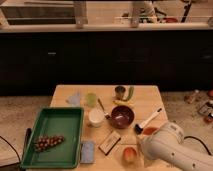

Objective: Place apple in tray

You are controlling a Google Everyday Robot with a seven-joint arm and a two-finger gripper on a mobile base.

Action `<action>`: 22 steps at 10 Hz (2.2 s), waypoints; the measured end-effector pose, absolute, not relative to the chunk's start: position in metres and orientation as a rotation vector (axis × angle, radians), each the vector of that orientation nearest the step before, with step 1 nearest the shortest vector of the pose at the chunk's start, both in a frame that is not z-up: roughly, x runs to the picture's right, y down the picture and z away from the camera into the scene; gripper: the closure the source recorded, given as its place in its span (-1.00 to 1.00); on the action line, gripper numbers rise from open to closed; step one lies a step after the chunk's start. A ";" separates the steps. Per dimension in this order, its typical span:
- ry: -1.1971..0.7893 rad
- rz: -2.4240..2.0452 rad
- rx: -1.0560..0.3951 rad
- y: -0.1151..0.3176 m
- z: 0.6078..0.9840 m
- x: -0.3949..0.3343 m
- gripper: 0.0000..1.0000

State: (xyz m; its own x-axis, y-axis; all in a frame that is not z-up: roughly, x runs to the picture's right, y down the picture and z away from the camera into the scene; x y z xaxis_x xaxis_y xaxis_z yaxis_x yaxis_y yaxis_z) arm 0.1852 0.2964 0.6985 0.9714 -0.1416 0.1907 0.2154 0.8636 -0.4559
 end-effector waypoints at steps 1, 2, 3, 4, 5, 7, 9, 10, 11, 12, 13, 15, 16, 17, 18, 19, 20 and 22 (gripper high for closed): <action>-0.175 -0.203 -0.499 0.298 0.697 0.181 -0.60; -0.200 -0.216 -0.502 0.299 0.695 0.177 -0.60; -0.230 -0.225 -0.507 0.300 0.694 0.173 -0.60; -0.251 -0.233 -0.511 0.302 0.693 0.170 -0.60; -0.283 -0.248 -0.521 0.303 0.693 0.163 -0.60; -0.323 -0.257 -0.534 0.305 0.695 0.154 -0.60; -0.356 -0.254 -0.547 0.305 0.698 0.145 -0.60; -0.374 -0.251 -0.556 0.305 0.700 0.141 -0.60; -0.396 -0.241 -0.568 0.305 0.703 0.140 -0.60; -0.408 -0.238 -0.577 0.305 0.704 0.139 -0.60; -0.421 -0.235 -0.581 0.304 0.707 0.137 -0.60; -0.441 -0.234 -0.601 0.306 0.711 0.134 -0.60; -0.447 -0.231 -0.610 0.308 0.712 0.134 -0.60; -0.454 -0.234 -0.625 0.310 0.715 0.132 -0.60; -0.459 -0.239 -0.633 0.311 0.717 0.130 -0.60; -0.462 -0.243 -0.642 0.313 0.719 0.128 -0.60; -0.464 -0.245 -0.649 0.314 0.721 0.127 -0.60; -0.465 -0.245 -0.664 0.318 0.726 0.127 -0.60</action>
